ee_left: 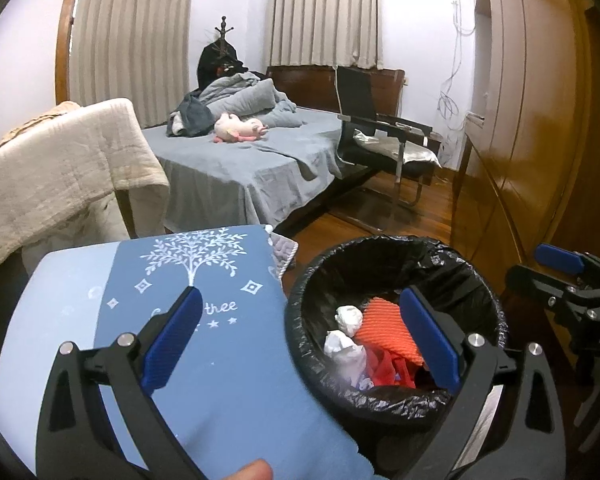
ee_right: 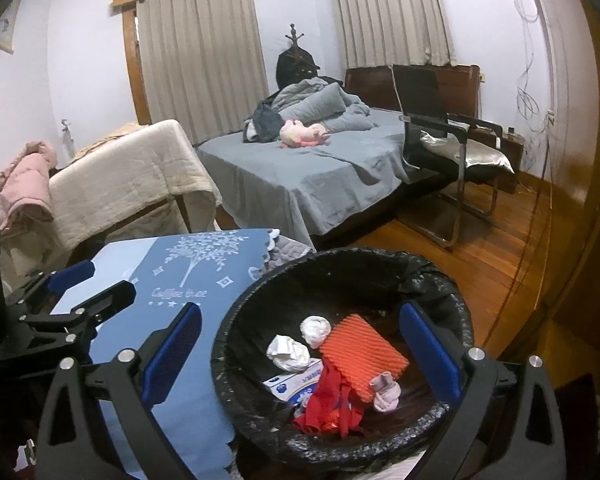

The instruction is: Collect trash

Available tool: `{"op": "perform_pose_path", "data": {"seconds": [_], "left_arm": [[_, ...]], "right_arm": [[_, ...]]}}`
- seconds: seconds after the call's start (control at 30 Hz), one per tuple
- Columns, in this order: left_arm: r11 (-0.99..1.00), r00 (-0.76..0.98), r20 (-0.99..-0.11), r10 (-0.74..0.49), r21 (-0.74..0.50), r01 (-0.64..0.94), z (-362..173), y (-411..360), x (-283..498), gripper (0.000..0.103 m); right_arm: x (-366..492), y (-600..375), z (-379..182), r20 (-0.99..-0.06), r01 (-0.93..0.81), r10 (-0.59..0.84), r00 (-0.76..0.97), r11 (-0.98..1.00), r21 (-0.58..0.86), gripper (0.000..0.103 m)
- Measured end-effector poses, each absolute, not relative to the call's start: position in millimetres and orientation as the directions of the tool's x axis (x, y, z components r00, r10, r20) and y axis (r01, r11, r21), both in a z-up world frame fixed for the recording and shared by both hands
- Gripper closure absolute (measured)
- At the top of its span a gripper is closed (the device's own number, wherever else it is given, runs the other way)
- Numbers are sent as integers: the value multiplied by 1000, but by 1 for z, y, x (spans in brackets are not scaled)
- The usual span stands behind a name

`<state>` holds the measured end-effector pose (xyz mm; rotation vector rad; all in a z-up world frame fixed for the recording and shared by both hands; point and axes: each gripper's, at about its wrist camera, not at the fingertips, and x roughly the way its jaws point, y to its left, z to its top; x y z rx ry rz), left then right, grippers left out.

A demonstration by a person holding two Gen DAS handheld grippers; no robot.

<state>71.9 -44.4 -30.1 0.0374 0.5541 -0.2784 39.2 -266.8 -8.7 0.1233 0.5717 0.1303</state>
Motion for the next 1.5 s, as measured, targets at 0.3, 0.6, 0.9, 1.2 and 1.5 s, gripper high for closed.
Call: {"op": "perform_pose_path", "data": {"seconds": [0.3,0.6,0.9,1.2,1.5], "left_arm": [[968,833,-504,-229,-31,247,-17,-34,55,7],[972,847,-486,-215,-22,234,-8,-31,45,7],[975,856,-476,-203,-18,222,-5,-28,41,7],[975,857,-475,-201,-15,221,-4,-28,41,7],[975,857,-474,-201,-17,219,-4,-27,41,7]], "right_arm": [[29,-251,6,-506,-123,176,844,983,137,6],[25,-243,12,-493,-136,185,850,982,133,6],[26,-240,16,-488,-142,185,853,982,124,6],[25,-239,16,-487,-142,185,854,982,123,6],[25,-238,16,-487,-142,185,853,982,123,6]]}}
